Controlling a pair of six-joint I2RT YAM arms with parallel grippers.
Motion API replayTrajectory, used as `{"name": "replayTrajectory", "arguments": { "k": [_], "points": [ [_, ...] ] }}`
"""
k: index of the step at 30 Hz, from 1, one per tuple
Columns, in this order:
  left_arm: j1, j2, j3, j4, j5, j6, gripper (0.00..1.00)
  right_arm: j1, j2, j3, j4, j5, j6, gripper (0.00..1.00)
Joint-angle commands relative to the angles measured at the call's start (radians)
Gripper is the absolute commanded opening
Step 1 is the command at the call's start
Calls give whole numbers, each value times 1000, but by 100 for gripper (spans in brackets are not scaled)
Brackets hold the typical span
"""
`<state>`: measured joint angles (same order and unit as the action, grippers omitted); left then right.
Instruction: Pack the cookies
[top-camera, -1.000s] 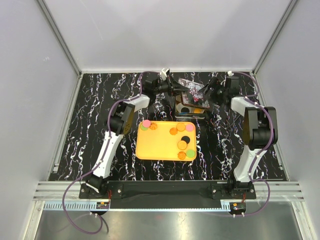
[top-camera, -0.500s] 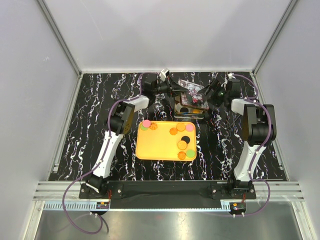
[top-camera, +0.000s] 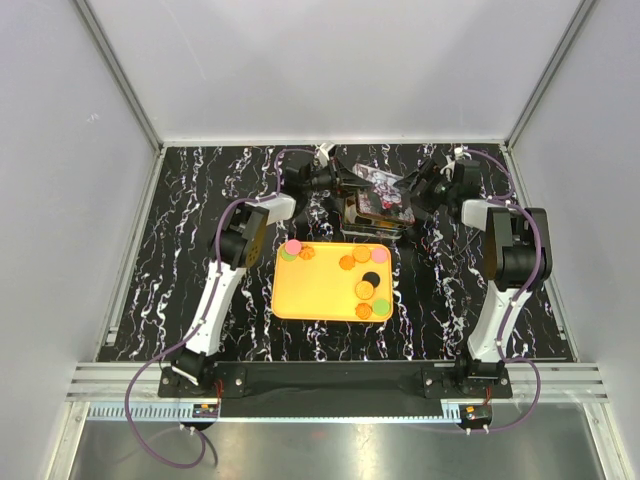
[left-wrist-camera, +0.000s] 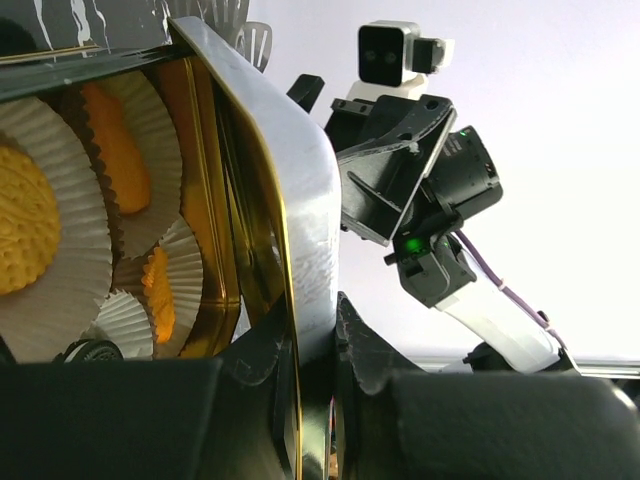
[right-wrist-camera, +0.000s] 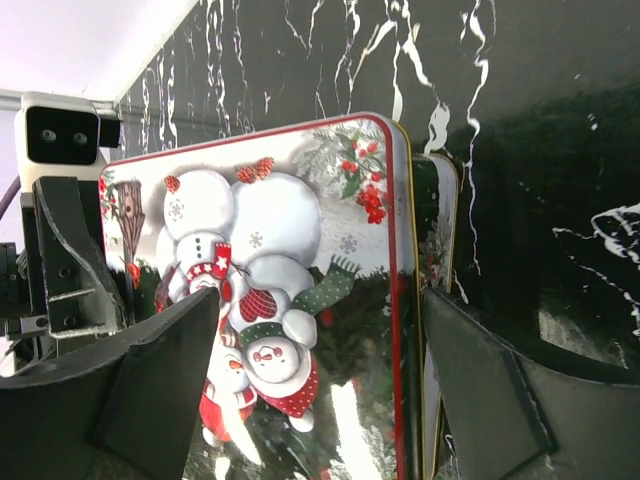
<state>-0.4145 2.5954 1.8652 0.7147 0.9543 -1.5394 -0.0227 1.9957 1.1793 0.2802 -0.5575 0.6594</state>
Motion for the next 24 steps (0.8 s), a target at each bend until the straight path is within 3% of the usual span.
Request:
{"name": "replayTrajectory", "arguments": {
  "k": [1,5,9,15,24],
  "points": [
    [16,9,-18,51,40,19,15,0,20,-9,62,-47,11,89],
    [20,8,-28,55,40,21,17,0,29,-12,74,-58,17,85],
    [28,5,-32,57,44,22,29,0,31,-12,80,-67,23,79],
    [45,-6,-52,71,47,22,38,0,31,-15,83,-70,22,77],
    [75,-31,-86,77,50,22,43,0,29,-15,80,-70,20,73]
  ]
}}
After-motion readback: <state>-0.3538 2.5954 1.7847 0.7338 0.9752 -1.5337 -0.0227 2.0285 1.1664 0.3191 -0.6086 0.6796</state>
